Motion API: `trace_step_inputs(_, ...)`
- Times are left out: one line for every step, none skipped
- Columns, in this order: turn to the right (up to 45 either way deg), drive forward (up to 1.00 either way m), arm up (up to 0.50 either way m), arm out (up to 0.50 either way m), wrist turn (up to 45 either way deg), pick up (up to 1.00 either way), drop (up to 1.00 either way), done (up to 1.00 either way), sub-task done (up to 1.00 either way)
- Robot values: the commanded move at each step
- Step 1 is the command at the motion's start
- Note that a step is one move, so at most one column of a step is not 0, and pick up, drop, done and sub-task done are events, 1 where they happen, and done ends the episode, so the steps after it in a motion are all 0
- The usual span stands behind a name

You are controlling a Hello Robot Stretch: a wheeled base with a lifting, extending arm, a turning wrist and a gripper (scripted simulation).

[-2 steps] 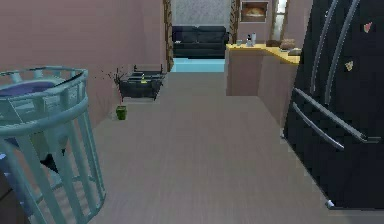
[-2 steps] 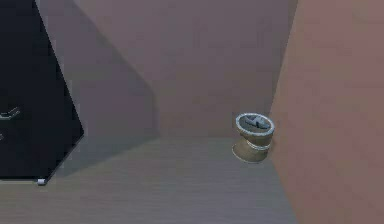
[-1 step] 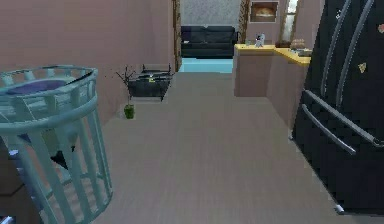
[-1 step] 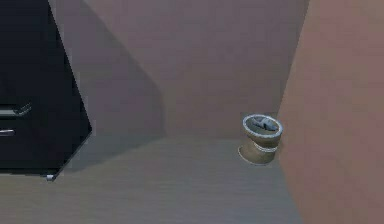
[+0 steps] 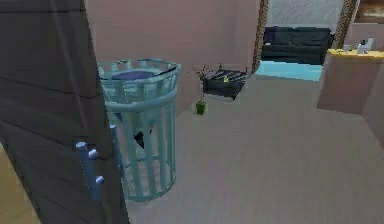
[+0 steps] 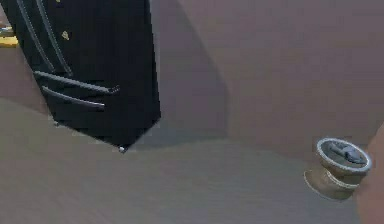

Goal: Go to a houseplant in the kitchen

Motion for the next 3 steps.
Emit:
trace_step_inputs(0.0, 0.30, 0.00, 0.00, 0.0, 0.00, 0.00, 0.00, 0.00)
trace_step_inputs(45.0, 0.00, 0.00, 0.00, 0.0, 0.00, 0.00, 0.00, 0.00)
trace_step_inputs(9.0, 0.00, 0.00, 0.00, 0.0, 0.00, 0.00, 0.00, 0.00)
